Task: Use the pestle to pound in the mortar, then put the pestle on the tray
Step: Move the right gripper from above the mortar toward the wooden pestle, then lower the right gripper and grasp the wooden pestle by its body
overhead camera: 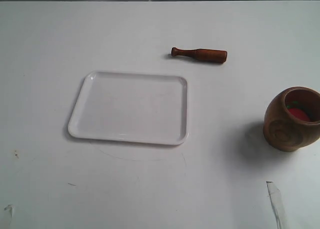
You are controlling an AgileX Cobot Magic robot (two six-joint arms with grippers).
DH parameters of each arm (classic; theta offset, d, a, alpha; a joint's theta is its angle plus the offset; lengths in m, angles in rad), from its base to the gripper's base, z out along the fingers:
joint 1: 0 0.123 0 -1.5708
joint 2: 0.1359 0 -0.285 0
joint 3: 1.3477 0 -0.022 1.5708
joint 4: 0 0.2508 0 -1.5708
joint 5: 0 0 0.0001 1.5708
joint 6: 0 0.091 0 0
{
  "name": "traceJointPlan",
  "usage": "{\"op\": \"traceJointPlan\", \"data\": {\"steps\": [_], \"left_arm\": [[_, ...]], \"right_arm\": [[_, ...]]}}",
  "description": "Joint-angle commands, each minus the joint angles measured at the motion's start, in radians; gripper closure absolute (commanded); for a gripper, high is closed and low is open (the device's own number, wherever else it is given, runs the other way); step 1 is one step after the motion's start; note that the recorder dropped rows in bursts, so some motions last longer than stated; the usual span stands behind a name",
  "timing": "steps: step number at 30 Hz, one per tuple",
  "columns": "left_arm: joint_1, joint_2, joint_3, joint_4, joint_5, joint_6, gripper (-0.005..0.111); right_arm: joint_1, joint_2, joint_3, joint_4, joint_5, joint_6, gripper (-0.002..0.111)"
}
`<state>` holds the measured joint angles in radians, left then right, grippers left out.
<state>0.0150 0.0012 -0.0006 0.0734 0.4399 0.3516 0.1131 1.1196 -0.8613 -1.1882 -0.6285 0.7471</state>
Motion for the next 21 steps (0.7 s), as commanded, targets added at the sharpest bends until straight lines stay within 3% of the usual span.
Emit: {"op": "traceJointPlan", "data": {"steps": [1,2,3,4,6,7,8,10,13,16,18,21], "left_arm": [[-0.008,-0.001,0.001,-0.007,-0.003,-0.008,0.107],[-0.008,-0.001,0.001,-0.007,-0.003,-0.008,0.107],[-0.008,-0.001,0.001,-0.007,-0.003,-0.008,0.107],[-0.008,-0.001,0.001,-0.007,-0.003,-0.008,0.107],[-0.008,-0.001,0.001,-0.007,-0.003,-0.008,0.107],[-0.008,-0.001,0.001,-0.007,-0.003,-0.008,0.107],[-0.008,-0.001,0.001,-0.007,-0.003,-0.008,0.107],[-0.008,-0.001,0.001,-0.007,-0.003,-0.008,0.107],[-0.008,-0.001,0.001,-0.007,-0.003,-0.008,0.107],[-0.008,-0.001,0.001,-0.007,-0.003,-0.008,0.107],[-0.008,-0.001,0.001,-0.007,-0.003,-0.008,0.107],[-0.008,-0.001,0.001,-0.007,-0.003,-0.008,0.107]], "right_arm": [[0.167,0.152,-0.125,-0.556,0.726,0.041,0.108],[0.208,0.190,-0.124,-0.556,0.897,-0.055,0.108],[0.231,0.224,-0.138,-0.471,0.932,-0.168,0.108],[0.236,0.264,-0.169,-0.246,0.932,-0.350,0.108],[0.236,0.373,-0.290,0.515,1.039,-0.970,0.108],[0.236,0.446,-0.391,0.886,1.249,-1.363,0.108],[0.233,0.504,-0.476,1.027,1.433,-1.530,0.108],[0.224,0.610,-0.635,1.188,1.659,-1.584,0.108],[0.254,0.706,-0.807,1.260,1.779,-1.576,0.108],[0.298,0.760,-0.903,1.267,1.759,-1.602,0.108],[0.321,0.784,-0.941,1.262,1.676,-1.686,0.108],[0.356,0.787,-0.961,1.336,1.573,-1.651,0.108]]}}
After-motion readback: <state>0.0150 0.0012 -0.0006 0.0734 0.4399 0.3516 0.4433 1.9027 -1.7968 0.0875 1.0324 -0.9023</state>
